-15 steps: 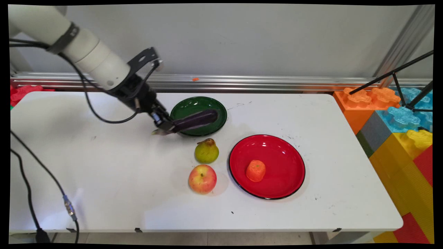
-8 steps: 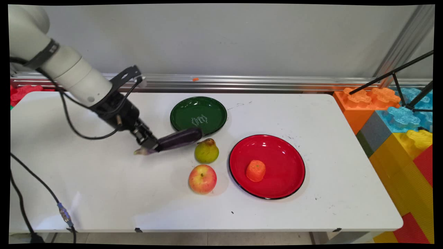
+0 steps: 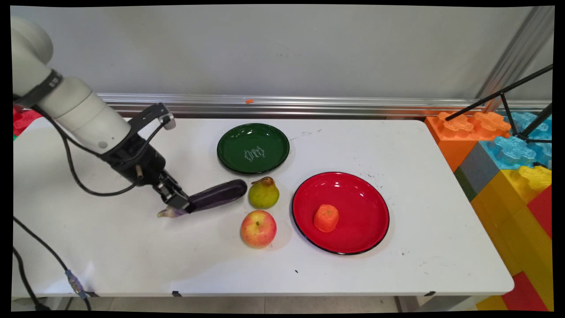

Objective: Place the picked object on the table

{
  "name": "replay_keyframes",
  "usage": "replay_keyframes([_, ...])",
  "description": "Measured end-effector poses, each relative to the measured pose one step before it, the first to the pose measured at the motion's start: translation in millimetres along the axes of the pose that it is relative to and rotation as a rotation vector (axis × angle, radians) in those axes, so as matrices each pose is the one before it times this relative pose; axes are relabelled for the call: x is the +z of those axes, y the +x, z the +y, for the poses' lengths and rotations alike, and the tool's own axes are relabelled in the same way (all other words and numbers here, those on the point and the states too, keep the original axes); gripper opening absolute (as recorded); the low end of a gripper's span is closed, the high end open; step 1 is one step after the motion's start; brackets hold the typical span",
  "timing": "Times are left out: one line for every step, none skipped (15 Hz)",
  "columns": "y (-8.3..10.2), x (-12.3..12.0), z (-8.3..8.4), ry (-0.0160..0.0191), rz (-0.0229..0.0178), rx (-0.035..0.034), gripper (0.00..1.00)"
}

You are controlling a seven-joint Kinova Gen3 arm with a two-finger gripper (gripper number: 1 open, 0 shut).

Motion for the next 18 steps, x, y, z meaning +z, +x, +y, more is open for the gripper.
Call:
replay_keyframes([-2.75,1.65,0.02,-0.00316,-0.00294,-0.00644,0.00])
replay_keyframes([-3.30,2.05,0.05,-0.00399,-0.00445,-0.00688,0.00])
replay_keyframes([-3.89,2.48,0.07,-0.00506,-0.00555,-0.00637,0.00])
replay_keyframes([-3.30,2.23,0.12,-0.00445,-0.00463,-0.00543,0.00])
replay_keyframes([-3.43,2.94,0.48,-0.00510,-0.00434,-0.00591,0.00])
replay_keyframes([-3.37,3.47,0.91,-0.00603,-0.00453,-0.00711,0.00])
replay_keyframes([-3.01,3.71,1.25,-0.00673,-0.00468,-0.00641,0.00])
replay_keyframes([-2.90,3.78,1.56,-0.00720,-0.00464,-0.00583,0.00])
replay_keyframes([-2.05,2.62,0.86,-0.00452,-0.00292,-0.00358,0.00])
replay_keyframes([-1.47,1.98,0.63,-0.00322,-0.00222,-0.00247,0.00])
replay_keyframes([-1.98,3.04,0.58,-0.00431,-0.00241,-0.00250,0.00])
replay_keyframes([-1.45,2.43,0.31,-0.00261,-0.00130,-0.00138,0.00])
replay_keyframes([-0.91,2.55,0.07,-0.00170,0.00135,-0.00060,0.00])
replay_keyframes([-0.61,2.03,-0.02,-0.00103,0.00105,-0.00039,0.00])
replay_keyframes([-0.30,3.79,-0.38,0.00022,0.00506,-0.00161,0.00])
replay_keyframes([-0.09,2.13,-0.24,0.00041,0.00329,-0.00125,0.00])
replay_keyframes([0.33,2.78,-0.59,0.00201,0.00574,-0.00158,0.00])
replay_keyframes([0.43,2.75,-0.53,0.00232,0.00504,-0.00175,0.00])
